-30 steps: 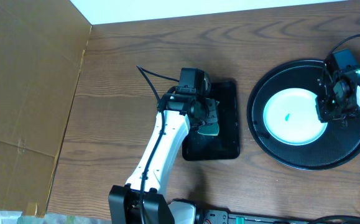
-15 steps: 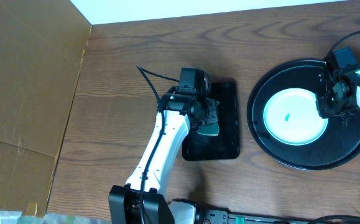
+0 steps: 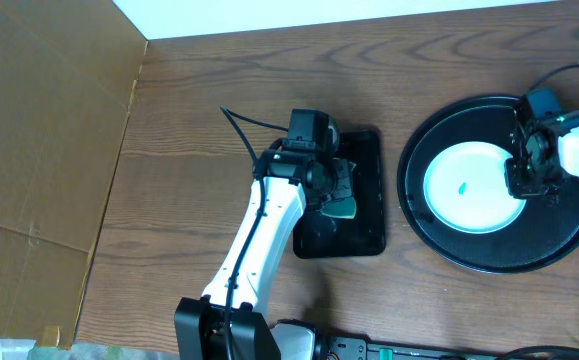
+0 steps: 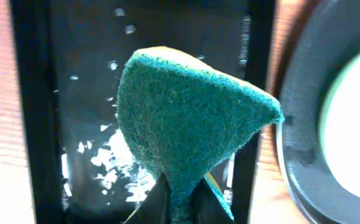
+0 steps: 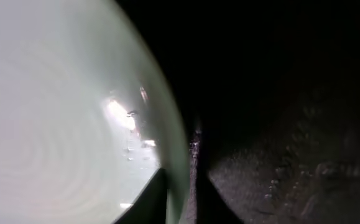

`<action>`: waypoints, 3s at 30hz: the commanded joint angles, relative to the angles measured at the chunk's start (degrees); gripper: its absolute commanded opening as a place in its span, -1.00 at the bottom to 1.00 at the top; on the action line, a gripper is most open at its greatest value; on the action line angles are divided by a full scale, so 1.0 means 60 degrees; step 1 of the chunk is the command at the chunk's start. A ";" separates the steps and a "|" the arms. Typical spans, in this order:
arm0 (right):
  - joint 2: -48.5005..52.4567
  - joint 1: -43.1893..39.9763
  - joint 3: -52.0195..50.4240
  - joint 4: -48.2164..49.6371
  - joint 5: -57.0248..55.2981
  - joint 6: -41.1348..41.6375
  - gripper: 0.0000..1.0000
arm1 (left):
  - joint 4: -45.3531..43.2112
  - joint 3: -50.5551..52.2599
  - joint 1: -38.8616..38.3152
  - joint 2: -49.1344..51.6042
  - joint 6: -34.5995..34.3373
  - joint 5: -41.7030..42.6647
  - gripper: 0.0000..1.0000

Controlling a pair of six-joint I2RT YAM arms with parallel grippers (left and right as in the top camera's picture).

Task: Clean dirty plates on tray and stack at the side
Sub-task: 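Move the sponge onto the mint-green plate and start scrubbing, then scrub the mint-green plate with the left-held sponge while the right gripper holds the rim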

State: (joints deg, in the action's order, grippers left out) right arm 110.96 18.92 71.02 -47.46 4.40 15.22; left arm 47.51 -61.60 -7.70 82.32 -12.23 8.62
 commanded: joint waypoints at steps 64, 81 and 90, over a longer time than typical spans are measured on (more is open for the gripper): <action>0.0066 -0.0011 -0.0076 -0.0353 0.0175 0.0102 -0.97 | -0.7136 -0.0754 -0.4477 0.5632 -0.3289 0.3967 -0.86; 0.0066 -0.0011 -0.0076 -0.0372 0.0175 0.0102 -0.98 | -0.1909 -0.1479 -0.3661 0.5621 -0.1027 -0.2703 -0.85; 0.0066 -0.0011 -0.0076 -0.0372 0.0175 0.0102 -0.98 | -0.1982 -0.1701 -0.3504 0.5621 -0.1366 -0.1239 -0.86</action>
State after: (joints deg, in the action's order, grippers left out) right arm 110.85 18.92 71.31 -48.82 8.14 16.32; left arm 35.27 -73.97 -31.16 111.85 -20.12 4.21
